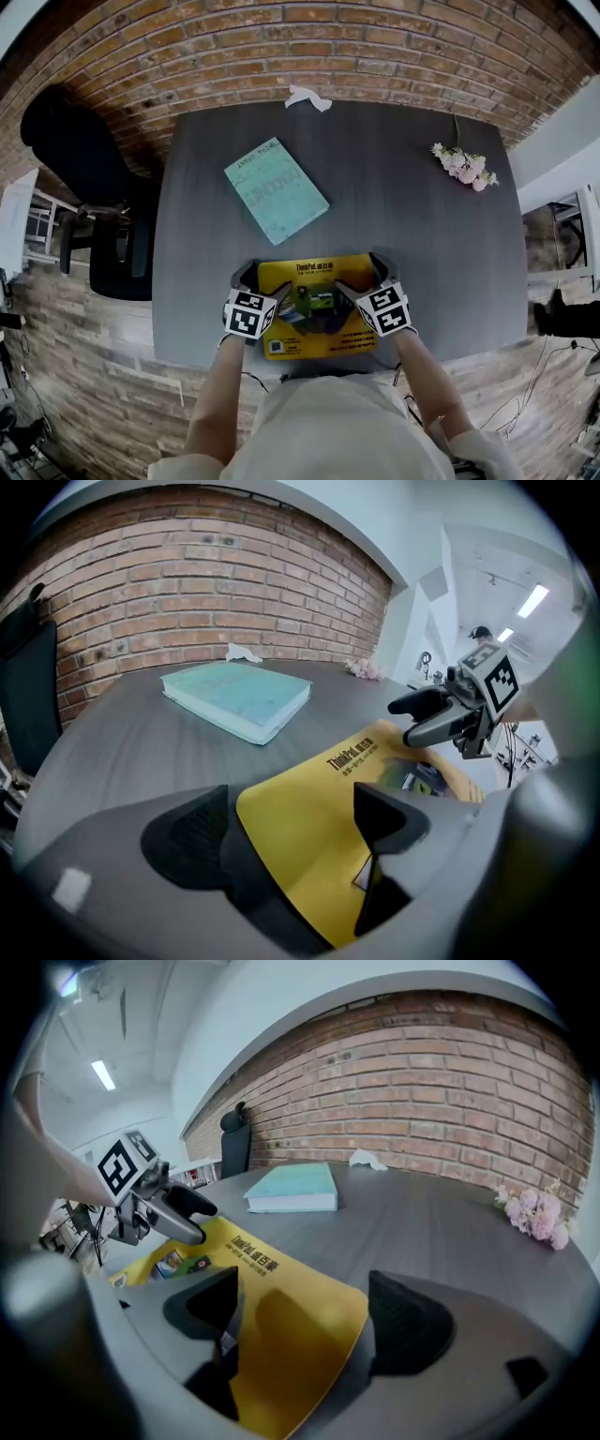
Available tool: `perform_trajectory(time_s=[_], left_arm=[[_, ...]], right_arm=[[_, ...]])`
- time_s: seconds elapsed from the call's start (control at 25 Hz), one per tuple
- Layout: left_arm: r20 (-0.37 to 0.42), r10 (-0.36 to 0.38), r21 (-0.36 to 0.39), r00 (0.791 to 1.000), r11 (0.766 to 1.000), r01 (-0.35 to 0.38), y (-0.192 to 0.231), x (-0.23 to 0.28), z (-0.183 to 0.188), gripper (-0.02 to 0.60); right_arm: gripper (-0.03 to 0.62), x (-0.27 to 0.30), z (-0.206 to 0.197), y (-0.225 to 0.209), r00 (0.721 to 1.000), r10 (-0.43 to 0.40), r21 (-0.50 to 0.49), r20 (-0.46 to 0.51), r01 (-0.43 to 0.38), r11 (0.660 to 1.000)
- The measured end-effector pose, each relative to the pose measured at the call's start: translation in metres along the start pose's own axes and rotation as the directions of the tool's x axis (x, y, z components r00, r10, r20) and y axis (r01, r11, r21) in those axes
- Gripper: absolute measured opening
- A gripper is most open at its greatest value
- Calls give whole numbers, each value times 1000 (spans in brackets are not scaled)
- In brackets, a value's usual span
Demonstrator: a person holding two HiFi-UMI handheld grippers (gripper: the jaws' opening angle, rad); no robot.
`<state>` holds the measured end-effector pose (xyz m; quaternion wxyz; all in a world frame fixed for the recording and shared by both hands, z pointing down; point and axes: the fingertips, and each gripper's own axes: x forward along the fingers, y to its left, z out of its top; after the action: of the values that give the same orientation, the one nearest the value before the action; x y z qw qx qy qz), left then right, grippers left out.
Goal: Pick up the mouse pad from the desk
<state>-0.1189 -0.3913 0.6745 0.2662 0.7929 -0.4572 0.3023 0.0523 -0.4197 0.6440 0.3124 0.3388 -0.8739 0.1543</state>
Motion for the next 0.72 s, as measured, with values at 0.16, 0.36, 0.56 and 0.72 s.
perform_trajectory(time_s=[0.16,0.36,0.56,0.72], left_arm=[[-21,3,12,1000,1000,-3,1,5,-3,407],[-26,22,32,999,999,-21,0,6,-5,407],[-10,34,32,999,999,-33,1,6,-4,405],[-11,44,39,999,998,-43,0,6,-5,402]], right_arm=[[417,8,-9,-5,999,5,-2,-36,-5,1000],[417,12,-19,-5,997,15,-22,-72,-17,1000],[417,14,-19,-4,997,12,-27,-74,-14,1000],[418,13,-17,-4,998,6,-29,-70,-8,1000]])
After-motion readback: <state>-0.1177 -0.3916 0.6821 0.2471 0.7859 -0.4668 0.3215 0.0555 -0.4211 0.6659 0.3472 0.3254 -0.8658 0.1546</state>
